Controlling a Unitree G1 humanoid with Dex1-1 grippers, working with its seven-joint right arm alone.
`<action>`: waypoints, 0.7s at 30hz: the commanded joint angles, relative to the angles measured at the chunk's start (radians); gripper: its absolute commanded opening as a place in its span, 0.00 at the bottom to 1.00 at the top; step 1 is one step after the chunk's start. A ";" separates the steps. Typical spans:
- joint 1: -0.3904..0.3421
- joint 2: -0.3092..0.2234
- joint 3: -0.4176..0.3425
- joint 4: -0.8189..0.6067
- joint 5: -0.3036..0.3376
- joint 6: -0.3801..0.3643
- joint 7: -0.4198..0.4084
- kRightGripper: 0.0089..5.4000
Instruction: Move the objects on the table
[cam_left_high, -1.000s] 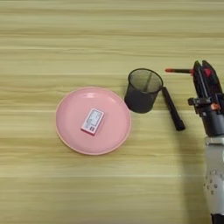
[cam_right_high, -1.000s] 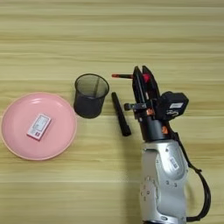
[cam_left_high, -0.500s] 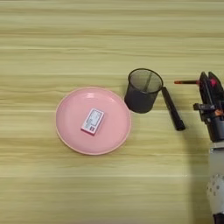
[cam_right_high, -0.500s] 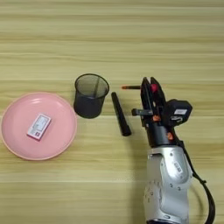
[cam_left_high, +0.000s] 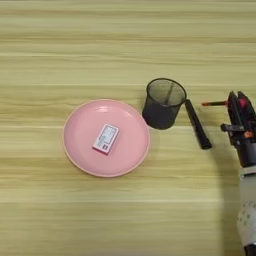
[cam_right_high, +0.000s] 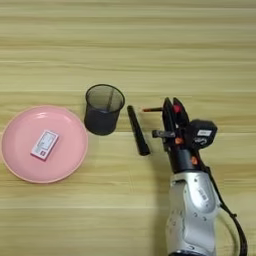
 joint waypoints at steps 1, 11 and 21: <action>-0.026 -0.034 -0.011 -0.021 -0.014 -0.019 -0.007 0.10; 0.018 -0.040 -0.005 0.013 -0.038 0.000 -0.008 0.10; 0.076 -0.033 0.002 0.045 -0.042 0.038 -0.009 0.10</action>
